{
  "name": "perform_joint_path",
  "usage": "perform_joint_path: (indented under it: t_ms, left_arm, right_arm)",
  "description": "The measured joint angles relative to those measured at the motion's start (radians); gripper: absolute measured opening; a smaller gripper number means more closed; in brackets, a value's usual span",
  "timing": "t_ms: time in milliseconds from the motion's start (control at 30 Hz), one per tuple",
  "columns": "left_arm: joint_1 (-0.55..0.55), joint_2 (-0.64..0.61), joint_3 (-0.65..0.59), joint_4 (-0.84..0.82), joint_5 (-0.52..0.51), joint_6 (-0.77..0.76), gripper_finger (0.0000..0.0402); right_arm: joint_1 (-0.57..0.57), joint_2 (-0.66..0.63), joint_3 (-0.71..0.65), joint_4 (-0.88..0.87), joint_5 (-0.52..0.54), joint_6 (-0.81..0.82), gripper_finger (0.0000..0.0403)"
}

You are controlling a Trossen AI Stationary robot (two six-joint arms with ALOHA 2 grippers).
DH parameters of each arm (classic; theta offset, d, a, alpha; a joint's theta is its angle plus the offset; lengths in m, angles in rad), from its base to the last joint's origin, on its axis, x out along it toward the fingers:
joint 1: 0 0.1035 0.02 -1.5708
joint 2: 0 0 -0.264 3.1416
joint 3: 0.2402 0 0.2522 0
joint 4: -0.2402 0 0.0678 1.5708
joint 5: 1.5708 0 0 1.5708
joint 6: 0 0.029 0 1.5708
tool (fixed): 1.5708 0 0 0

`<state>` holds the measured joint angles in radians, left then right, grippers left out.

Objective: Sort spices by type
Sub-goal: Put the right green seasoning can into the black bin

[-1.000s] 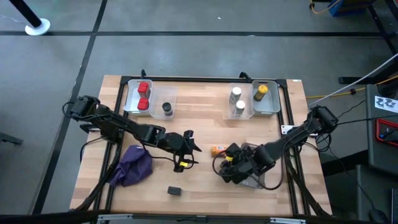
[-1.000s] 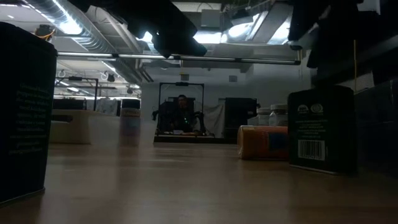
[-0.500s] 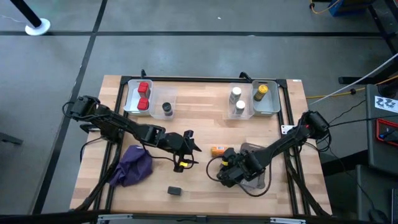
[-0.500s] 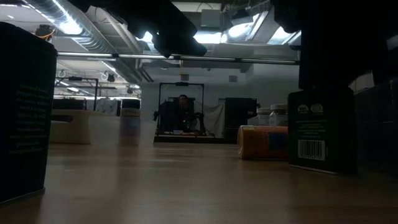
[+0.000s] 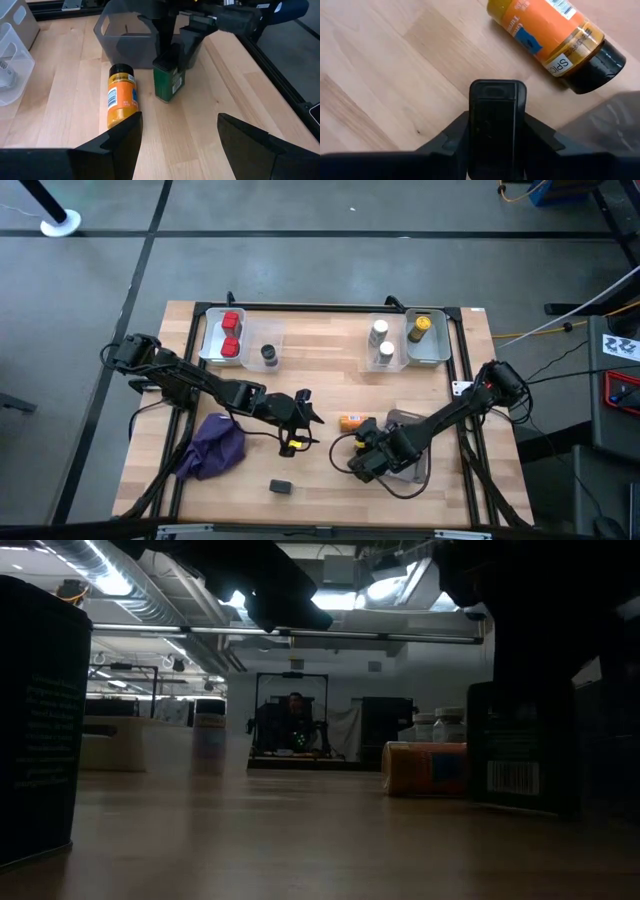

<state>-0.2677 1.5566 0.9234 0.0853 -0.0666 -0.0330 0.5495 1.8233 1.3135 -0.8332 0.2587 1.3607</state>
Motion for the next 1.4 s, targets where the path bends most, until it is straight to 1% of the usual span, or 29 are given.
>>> perform_joint_path:
  t_ms: [133,433,533,600,667,800,967,1167,1400]
  left_arm:
    - [0.0,0.0,0.0,0.0,0.0,0.0,0.0241]
    - [0.0,0.0,0.0,0.0,0.0,0.0,0.0241]
    - [0.0,0.0,0.0,0.0,0.0,0.0,0.0241]
    - [0.0,0.0,0.0,0.0,0.0,0.0,0.0241]
    - [0.0,0.0,0.0,0.0,0.0,0.0,0.0241]
    - [0.0,0.0,0.0,0.0,0.0,0.0,0.0241]
    - [0.0,0.0,0.0,0.0,0.0,0.0,0.0241]
    - [0.0,0.0,0.0,0.0,0.0,0.0,0.0241]
    - [0.0,0.0,0.0,0.0,0.0,0.0,0.0241]
  right_arm:
    - [0.0,0.0,0.081,-0.11,0.0,-0.032,0.0132]
    - [0.0,-0.001,0.409,-0.555,0.017,-0.06,0.0132]
    - [0.0,-0.002,0.483,-0.648,0.017,-0.06,0.0133]
    - [0.0,-0.002,0.51,-0.706,0.017,-0.06,0.0134]
    - [0.0,-0.002,0.516,-0.744,0.015,-0.06,0.0133]
    - [0.001,-0.002,0.489,-0.735,0.009,-0.069,0.0133]
    - [0.001,-0.003,0.395,-0.737,-0.005,-0.075,0.0133]
    - [0.001,-0.003,0.315,-0.738,-0.061,-0.076,0.0133]
    - [0.001,-0.003,0.244,-0.734,-0.05,-0.076,0.0133]
